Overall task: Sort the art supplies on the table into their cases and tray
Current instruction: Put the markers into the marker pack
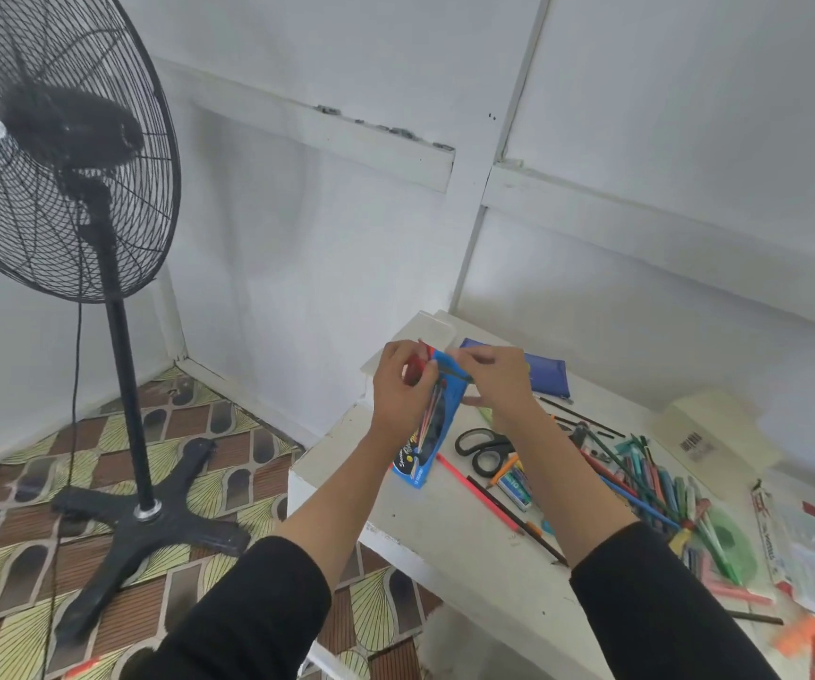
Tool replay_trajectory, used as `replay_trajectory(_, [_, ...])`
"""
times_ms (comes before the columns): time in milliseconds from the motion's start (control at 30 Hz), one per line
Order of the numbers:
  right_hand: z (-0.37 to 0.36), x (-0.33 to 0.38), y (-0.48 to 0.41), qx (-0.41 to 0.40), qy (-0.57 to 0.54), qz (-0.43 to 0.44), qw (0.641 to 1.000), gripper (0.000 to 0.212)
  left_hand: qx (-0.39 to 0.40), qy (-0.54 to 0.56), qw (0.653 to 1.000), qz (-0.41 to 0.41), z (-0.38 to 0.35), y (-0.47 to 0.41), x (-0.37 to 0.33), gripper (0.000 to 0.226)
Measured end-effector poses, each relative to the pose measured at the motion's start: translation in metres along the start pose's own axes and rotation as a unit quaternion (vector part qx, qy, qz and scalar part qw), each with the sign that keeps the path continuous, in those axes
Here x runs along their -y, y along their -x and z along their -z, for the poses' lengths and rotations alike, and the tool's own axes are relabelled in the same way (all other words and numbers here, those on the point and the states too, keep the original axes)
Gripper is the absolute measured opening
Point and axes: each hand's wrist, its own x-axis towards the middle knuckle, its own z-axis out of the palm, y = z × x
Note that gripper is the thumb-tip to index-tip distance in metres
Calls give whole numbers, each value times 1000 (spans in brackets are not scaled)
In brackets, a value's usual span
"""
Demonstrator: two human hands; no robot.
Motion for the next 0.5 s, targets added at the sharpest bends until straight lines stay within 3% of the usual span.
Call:
replay_trajectory(100, [4, -1, -1, -16, -5, 4, 1000, 5, -6, 16, 1000, 7, -4, 3, 0, 10])
replay_trajectory(333, [12, -6, -4, -45, 168, 127, 977, 12, -15, 15, 1000, 16, -6, 4, 5, 3])
replay_trajectory(500, [6, -6, -1, -37, 136, 113, 984, 9, -5, 71, 997, 20, -3, 6, -3, 26])
